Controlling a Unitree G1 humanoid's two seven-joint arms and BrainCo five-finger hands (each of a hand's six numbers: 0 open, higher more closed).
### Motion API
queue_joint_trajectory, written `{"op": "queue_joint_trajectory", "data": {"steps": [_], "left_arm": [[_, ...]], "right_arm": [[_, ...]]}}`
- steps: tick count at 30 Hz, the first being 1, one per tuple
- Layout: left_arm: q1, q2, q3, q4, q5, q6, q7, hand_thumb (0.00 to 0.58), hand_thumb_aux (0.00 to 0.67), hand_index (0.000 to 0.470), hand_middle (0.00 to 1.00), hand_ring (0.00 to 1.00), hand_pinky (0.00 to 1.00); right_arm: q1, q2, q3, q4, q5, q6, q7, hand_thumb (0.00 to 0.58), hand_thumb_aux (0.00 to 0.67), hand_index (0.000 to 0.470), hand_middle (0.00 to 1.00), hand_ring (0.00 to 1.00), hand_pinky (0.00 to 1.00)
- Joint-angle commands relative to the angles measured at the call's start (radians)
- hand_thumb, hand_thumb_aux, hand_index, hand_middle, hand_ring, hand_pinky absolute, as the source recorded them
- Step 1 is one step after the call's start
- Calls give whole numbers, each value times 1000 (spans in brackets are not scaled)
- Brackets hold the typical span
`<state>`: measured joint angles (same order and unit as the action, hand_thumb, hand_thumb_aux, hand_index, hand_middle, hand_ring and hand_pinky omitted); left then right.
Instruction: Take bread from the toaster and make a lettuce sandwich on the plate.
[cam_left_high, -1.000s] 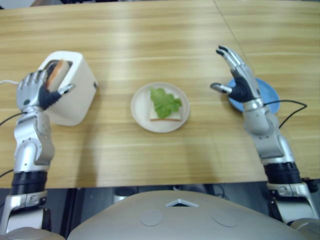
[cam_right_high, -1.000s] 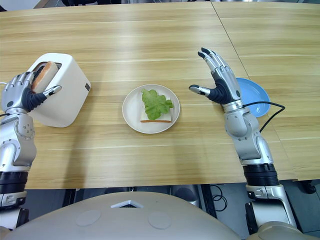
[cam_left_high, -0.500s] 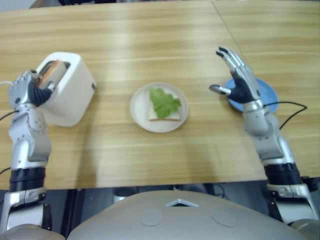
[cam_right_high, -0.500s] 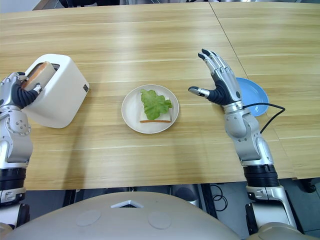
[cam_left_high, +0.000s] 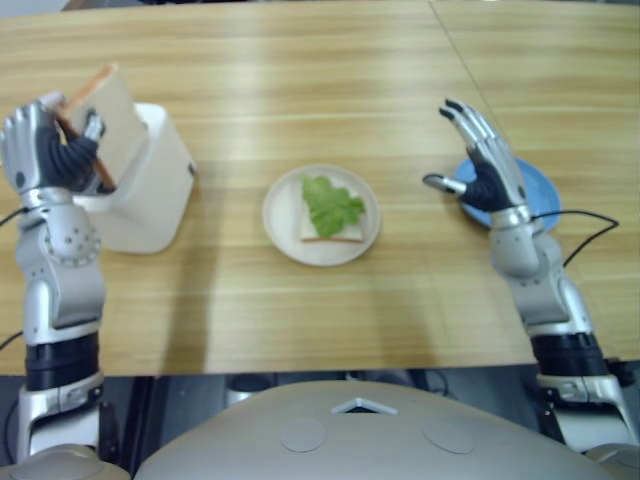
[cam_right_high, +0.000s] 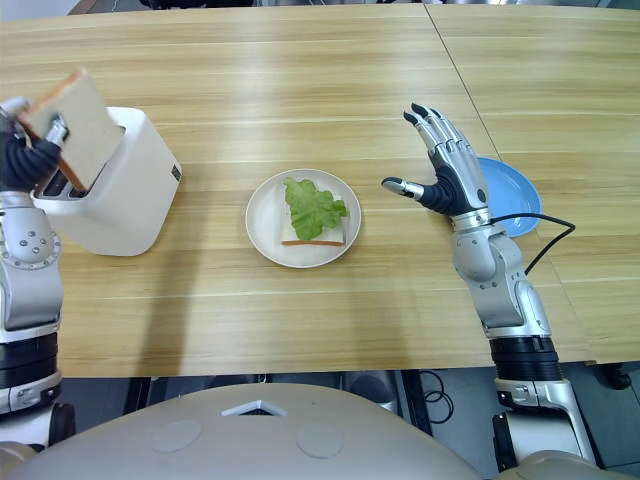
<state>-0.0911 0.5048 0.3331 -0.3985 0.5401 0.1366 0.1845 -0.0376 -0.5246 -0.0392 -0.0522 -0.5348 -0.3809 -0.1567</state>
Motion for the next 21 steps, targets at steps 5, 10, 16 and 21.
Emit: {"op": "queue_joint_trajectory", "data": {"steps": [5, 10, 16, 21], "left_arm": [[-129, -148, -175, -53, -210, -14, -135, 580, 670, 460, 1000, 1000, 1000], [-167, -339, -367, 302, -431, -66, -351, 580, 670, 460, 1000, 1000, 1000], [-239, -424, -484, 729, -469, -178, -497, 580, 670, 460, 1000, 1000, 1000], [-328, -445, -561, 961, -404, -254, -503, 580, 670, 460, 1000, 1000, 1000]], "right_arm": [[14, 11, -18, 40, 19, 3, -3, 0, 0, 0, 0, 0, 0], [24, -2, -26, 75, -4, 1, -28, 0, 0, 0, 0, 0, 0], [9, -5, -13, 127, 12, -13, -27, 0, 0, 0, 0, 0, 0], [2, -3, 0, 142, -1, -16, -30, 0, 0, 0, 0, 0, 0]]}}
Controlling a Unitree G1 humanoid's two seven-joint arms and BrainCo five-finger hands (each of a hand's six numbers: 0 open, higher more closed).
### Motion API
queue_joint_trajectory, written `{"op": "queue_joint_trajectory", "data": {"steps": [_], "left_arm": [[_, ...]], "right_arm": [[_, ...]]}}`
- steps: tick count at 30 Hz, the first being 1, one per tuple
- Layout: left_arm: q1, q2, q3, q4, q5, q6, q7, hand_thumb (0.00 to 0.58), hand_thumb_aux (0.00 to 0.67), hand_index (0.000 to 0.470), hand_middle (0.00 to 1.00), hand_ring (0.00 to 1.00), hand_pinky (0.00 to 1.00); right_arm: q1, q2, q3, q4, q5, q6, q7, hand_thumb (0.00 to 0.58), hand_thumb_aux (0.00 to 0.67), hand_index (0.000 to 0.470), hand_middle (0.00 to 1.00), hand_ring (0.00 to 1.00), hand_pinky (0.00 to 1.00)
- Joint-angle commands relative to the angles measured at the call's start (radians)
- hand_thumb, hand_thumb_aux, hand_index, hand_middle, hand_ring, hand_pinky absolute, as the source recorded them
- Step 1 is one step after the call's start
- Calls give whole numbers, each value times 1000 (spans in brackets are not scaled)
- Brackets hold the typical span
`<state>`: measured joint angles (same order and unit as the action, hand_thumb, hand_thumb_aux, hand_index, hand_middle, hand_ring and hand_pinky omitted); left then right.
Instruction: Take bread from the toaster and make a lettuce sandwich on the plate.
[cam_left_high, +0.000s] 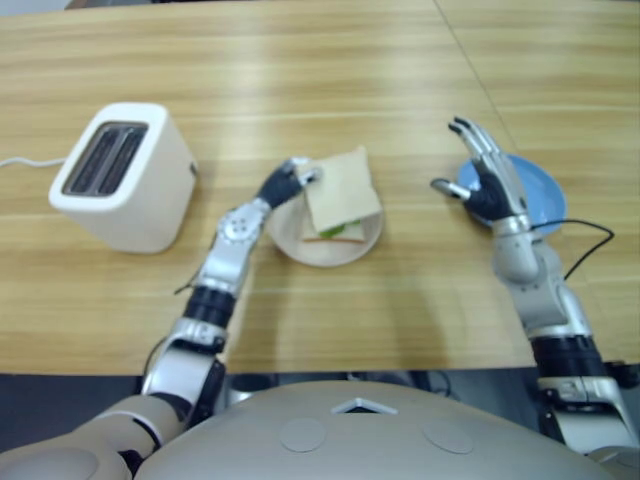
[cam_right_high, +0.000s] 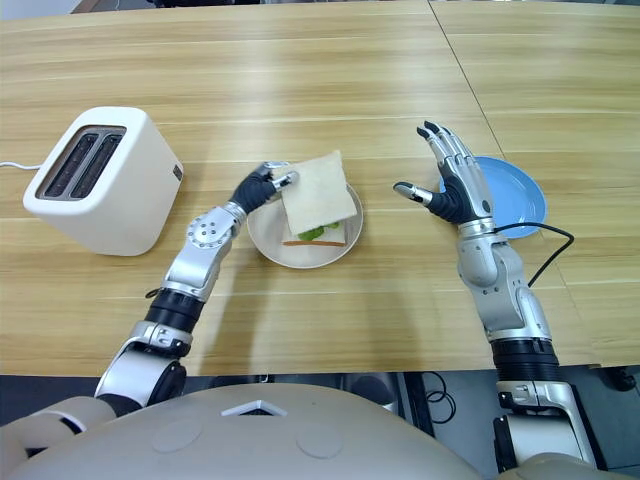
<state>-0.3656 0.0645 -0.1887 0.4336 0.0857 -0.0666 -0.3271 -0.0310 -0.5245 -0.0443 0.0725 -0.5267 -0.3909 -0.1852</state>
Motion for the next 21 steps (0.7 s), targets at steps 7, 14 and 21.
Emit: {"op": "queue_joint_trajectory", "data": {"steps": [7, 14, 21], "left_arm": [[-175, 29, -41, 376, 110, -126, 83, 580, 670, 460, 1000, 1000, 1000], [-226, 54, -5, 476, 82, -155, 69, 580, 670, 460, 1000, 1000, 1000], [-183, 15, 59, 402, -50, -129, -95, 580, 670, 460, 1000, 1000, 1000]], "right_arm": [[-4, 2, 21, 10, -25, -4, -4, 0, 0, 0, 0, 0, 0], [-2, -1, 64, 1, -59, -12, 15, 0, 0, 0, 0, 0, 0], [-17, -1, 131, 11, -111, -21, 26, 0, 0, 0, 0, 0, 0]]}}
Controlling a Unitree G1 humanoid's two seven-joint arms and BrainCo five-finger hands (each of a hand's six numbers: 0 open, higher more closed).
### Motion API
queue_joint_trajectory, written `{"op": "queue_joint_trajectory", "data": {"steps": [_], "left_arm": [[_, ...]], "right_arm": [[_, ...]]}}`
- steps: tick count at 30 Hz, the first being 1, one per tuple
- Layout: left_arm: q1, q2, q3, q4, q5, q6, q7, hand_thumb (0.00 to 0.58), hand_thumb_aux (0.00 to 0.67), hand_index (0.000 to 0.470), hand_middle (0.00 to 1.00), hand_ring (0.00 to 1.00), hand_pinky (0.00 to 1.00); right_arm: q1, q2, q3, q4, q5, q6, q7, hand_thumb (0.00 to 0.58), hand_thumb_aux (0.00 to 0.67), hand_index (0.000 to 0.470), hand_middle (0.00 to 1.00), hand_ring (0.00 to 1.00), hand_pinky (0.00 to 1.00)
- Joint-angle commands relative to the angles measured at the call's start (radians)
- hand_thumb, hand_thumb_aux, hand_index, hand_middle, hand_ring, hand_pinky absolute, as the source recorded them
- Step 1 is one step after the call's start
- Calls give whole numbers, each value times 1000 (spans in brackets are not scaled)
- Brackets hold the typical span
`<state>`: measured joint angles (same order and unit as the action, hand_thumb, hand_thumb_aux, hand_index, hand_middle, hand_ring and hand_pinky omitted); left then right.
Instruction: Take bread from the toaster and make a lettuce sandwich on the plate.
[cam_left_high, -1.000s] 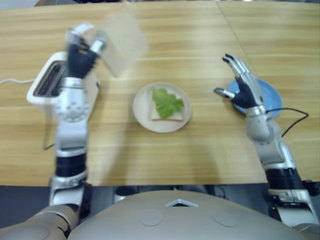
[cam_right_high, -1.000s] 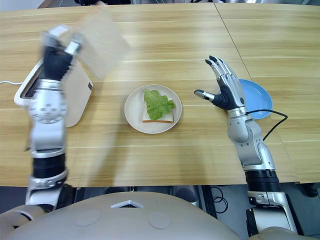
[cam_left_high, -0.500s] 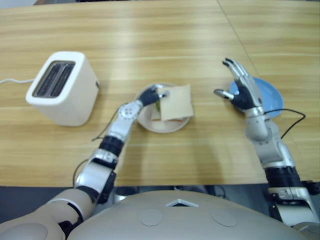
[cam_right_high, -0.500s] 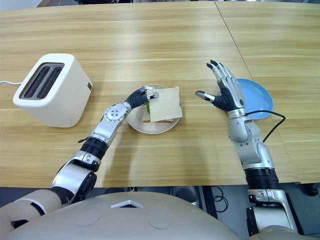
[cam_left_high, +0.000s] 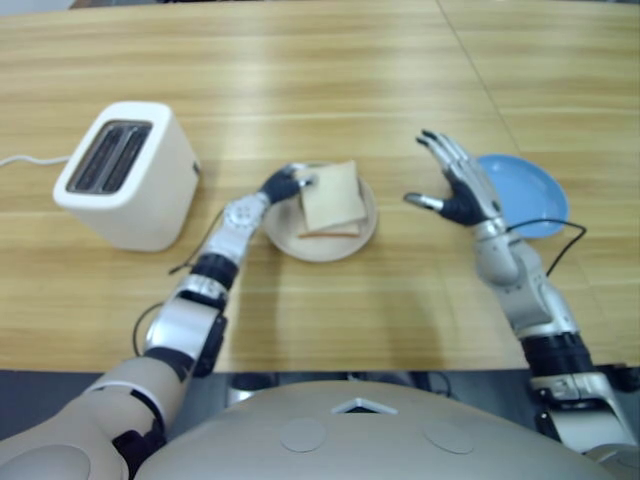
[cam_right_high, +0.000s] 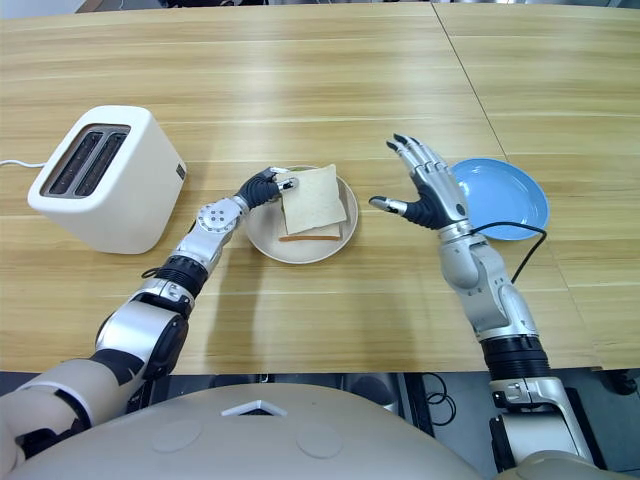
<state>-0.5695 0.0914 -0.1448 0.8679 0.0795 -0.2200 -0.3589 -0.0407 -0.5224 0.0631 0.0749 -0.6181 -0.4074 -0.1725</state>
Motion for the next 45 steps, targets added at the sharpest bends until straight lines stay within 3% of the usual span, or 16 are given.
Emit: {"op": "queue_joint_trajectory", "data": {"steps": [1, 9, 21, 35, 44, 45], "left_arm": [[23, -12, 14, -35, -43, 33, -70, 580, 670, 460, 1000, 1000, 1000], [8, -9, -19, 76, -7, 156, -108, 580, 670, 460, 1000, 1000, 1000], [-12, 11, 17, 111, -13, 204, -52, 580, 670, 460, 1000, 1000, 1000], [11, 15, 11, 70, 14, 257, -17, 580, 670, 460, 1000, 1000, 1000], [70, 31, -44, -94, 95, 264, 27, 580, 670, 460, 1000, 1000, 1000], [82, 40, -52, -138, 114, 270, 44, 398, 294, 202, 1000, 1000, 1000]], "right_arm": [[-8, -4, 27, 6, -23, -2, 12, 0, 0, 0, 0, 0, 0], [-32, -32, 150, -1, -183, -15, 44, 0, 0, 0, 0, 0, 0], [-126, -30, 373, 93, -416, 1, 38, 0, 0, 0, 0, 0, 0], [-255, 30, 556, 383, -487, 20, 88, 0, 0, 0, 0, 0, 0], [-230, 32, 613, 448, -445, 24, 203, 0, 0, 0, 0, 0, 0], [-226, 30, 613, 445, -442, 26, 211, 0, 0, 0, 0, 0, 0]]}}
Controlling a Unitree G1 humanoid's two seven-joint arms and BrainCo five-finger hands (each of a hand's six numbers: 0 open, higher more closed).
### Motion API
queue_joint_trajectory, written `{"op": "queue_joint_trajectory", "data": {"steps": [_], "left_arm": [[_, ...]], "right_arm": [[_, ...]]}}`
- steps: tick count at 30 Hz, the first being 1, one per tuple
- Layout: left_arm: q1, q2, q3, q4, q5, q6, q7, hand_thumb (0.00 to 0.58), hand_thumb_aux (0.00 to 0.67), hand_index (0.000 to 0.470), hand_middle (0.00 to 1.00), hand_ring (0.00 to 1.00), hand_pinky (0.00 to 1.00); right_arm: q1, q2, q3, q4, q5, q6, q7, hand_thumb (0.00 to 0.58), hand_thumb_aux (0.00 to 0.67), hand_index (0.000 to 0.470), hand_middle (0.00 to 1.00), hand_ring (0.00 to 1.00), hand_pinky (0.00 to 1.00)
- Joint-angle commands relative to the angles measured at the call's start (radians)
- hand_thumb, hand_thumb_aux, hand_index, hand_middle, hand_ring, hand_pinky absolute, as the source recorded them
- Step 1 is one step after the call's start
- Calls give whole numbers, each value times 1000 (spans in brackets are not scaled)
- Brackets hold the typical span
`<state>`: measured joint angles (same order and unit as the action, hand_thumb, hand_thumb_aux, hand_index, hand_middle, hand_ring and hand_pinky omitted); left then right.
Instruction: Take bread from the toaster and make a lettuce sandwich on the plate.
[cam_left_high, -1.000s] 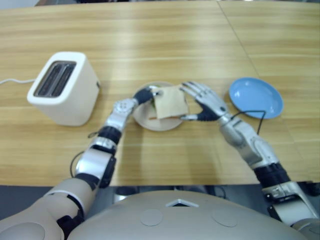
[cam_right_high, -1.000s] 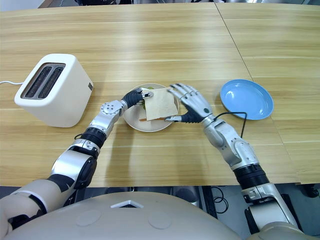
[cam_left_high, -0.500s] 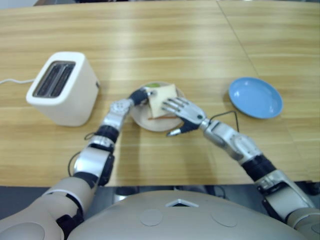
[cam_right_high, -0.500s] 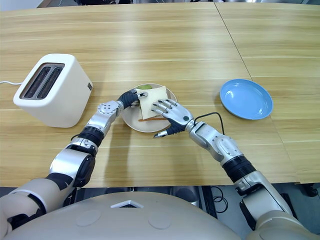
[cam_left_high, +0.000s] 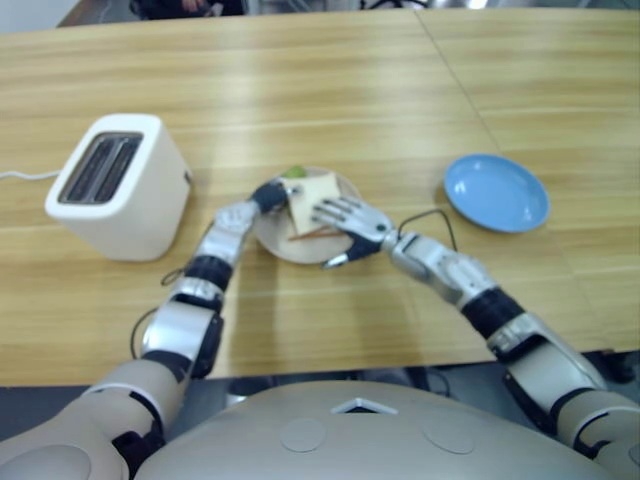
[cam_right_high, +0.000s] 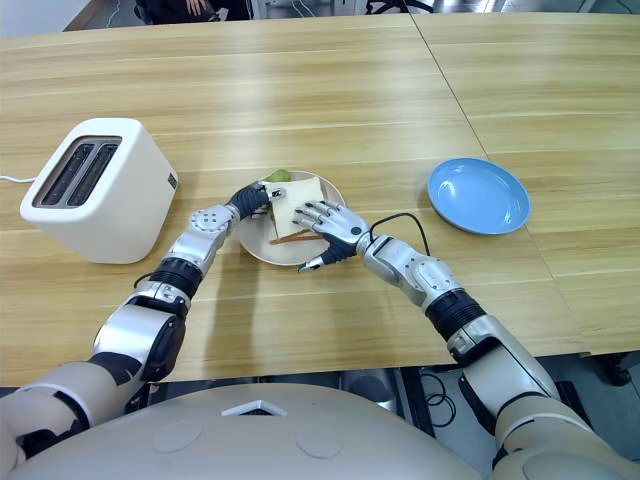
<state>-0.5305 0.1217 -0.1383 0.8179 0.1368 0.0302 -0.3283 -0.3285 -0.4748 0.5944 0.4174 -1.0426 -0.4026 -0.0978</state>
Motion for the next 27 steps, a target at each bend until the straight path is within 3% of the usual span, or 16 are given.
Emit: {"op": "queue_joint_trajectory", "data": {"steps": [1, 2, 3, 8, 14, 19, 22, 23, 24, 25, 26, 27], "left_arm": [[57, 23, -60, -150, 76, 26, 39, 398, 294, 202, 1000, 1000, 1000], [68, 37, -62, -212, 103, 38, 73, 0, 0, 0, 506, 506, 506], [82, 56, -58, -289, 132, 46, 109, 0, 0, 0, 0, 0, 0], [144, 143, -34, -609, 287, 146, 233, 0, 0, 0, 0, 0, 0], [192, 214, -1, -832, 387, 303, 243, 0, 0, 0, 0, 0, 0], [231, 244, 18, -894, 372, 325, 206, 0, 0, 0, 0, 0, 0], [262, 213, 29, -878, 266, 285, 147, 0, 0, 0, 0, 0, 0], [275, 197, 31, -872, 215, 258, 119, 0, 0, 0, 914, 914, 914], [289, 181, 32, -867, 167, 238, 90, 0, 0, 0, 914, 914, 914], [303, 161, 40, -862, 110, 223, 58, 237, 155, 106, 1000, 1000, 1000], [312, 148, 46, -858, 74, 214, 38, 514, 444, 305, 1000, 1000, 1000], [326, 139, 47, -845, 36, 207, 7, 580, 670, 460, 1000, 1000, 1000]], "right_arm": [[66, -19, 83, 99, -13, 23, 145, 0, 0, 0, 0, 0, 0], [70, -21, 83, 96, -10, 25, 154, 0, 0, 0, 0, 0, 0], [72, -21, 84, 96, -7, 27, 159, 0, 0, 0, 0, 0, 0], [74, -19, 92, 103, 2, 34, 178, 0, 0, 0, 0, 0, 0], [80, -16, 95, 105, 6, 40, 189, 0, 0, 0, 0, 0, 0], [82, -20, 82, 83, 23, 25, 165, 0, 0, 0, 0, 0, 0], [85, -25, 13, -29, 74, -45, 7, 0, 0, 0, 0, 0, 0], [95, -22, -36, -100, 117, -82, -65, 474, 384, 263, 0, 0, 0], [105, -20, -81, -167, 151, -113, -128, 474, 384, 263, 0, 0, 0], [119, -20, -129, -245, 176, -138, -186, 536, 486, 334, 0, 0, 0], [128, -21, -158, -292, 188, -152, -219, 580, 670, 460, 122, 122, 122], [142, -14, -209, -370, 249, -180, -240, 580, 670, 460, 1000, 1000, 1000]]}}
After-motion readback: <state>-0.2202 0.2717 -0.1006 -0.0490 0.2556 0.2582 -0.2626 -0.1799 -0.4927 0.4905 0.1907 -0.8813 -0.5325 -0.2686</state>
